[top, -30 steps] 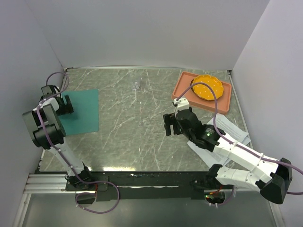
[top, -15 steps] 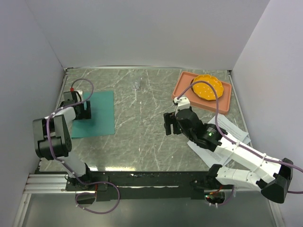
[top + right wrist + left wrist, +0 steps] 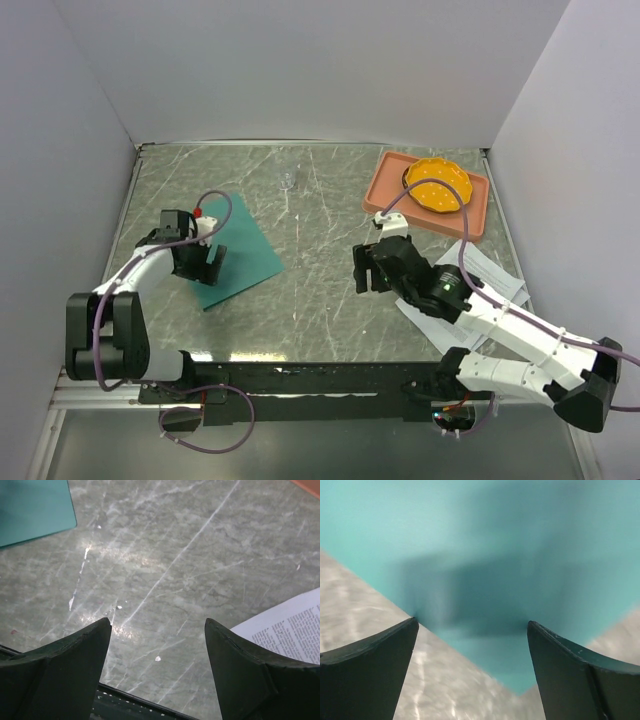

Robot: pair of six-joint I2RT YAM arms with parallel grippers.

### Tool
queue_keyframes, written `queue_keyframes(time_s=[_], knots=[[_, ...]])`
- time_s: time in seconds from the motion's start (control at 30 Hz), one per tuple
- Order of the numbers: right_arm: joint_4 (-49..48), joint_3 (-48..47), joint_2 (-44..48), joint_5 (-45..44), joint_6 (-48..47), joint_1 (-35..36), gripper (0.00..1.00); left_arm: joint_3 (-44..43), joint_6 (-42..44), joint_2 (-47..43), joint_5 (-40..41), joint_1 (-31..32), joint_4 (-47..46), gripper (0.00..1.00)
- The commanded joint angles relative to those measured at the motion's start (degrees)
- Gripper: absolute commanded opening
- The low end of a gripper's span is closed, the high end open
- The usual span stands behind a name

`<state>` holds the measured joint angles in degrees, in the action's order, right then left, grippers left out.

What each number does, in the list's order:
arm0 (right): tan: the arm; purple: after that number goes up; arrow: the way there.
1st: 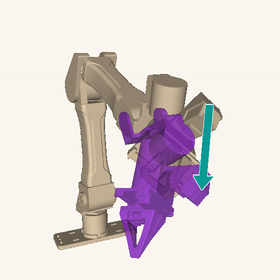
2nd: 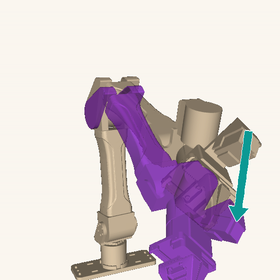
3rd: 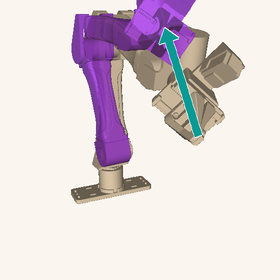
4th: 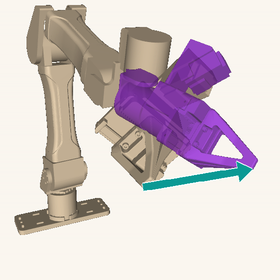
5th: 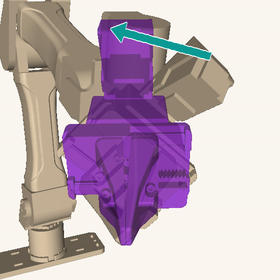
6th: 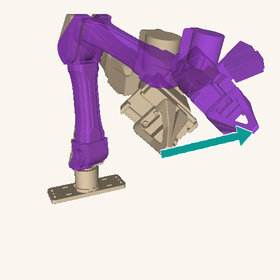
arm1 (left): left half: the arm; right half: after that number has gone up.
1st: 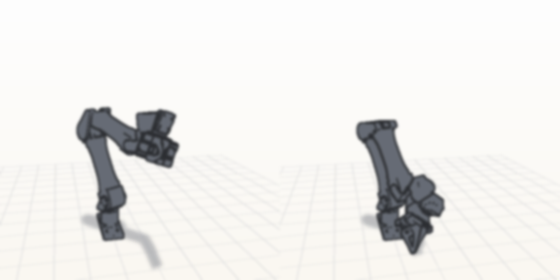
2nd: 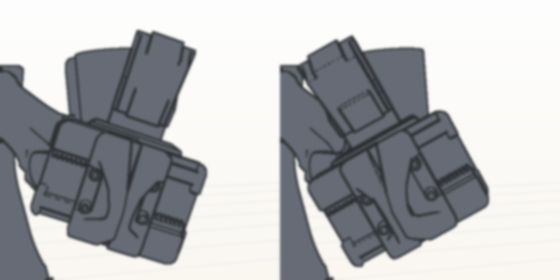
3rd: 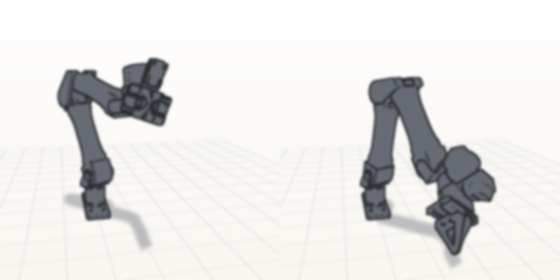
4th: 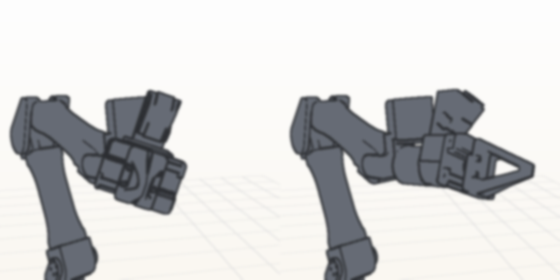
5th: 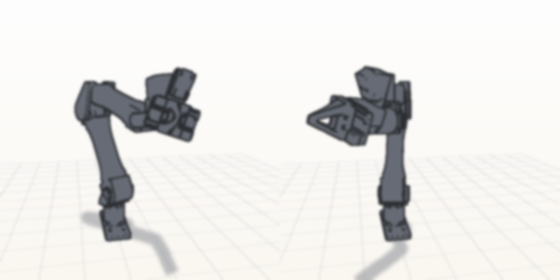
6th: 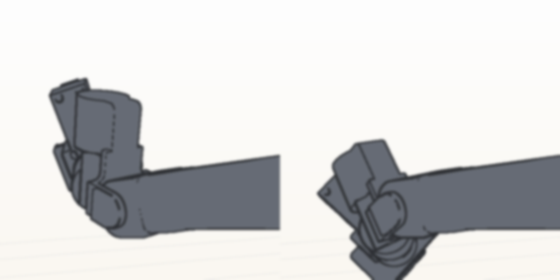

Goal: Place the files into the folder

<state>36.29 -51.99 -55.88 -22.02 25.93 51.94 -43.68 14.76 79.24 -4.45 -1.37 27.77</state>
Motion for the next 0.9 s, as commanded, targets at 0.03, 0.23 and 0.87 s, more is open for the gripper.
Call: queue_keyframes(time_s=[0.03, 0.23, 0.87], knots=[[4.22, -0.04, -3.88, -2.15, 6.14, 0.44, 0.82, -5.0, 5.45, -6.27, -14.1, 6.71, 13.36, 0.95], [1.43, 1.71, -3.8, 1.35, 9.83, 0.44, 0.82, -15.35, 6.33, -8.23, -11.04, 9.1, 17.23, 0.98], [-25.92, 6.73, -10.9, 14.46, 10.81, 9.58, 0.8, -52.74, -7.03, 37.12, 4.27, -10.67, 4.14, 0.97]])
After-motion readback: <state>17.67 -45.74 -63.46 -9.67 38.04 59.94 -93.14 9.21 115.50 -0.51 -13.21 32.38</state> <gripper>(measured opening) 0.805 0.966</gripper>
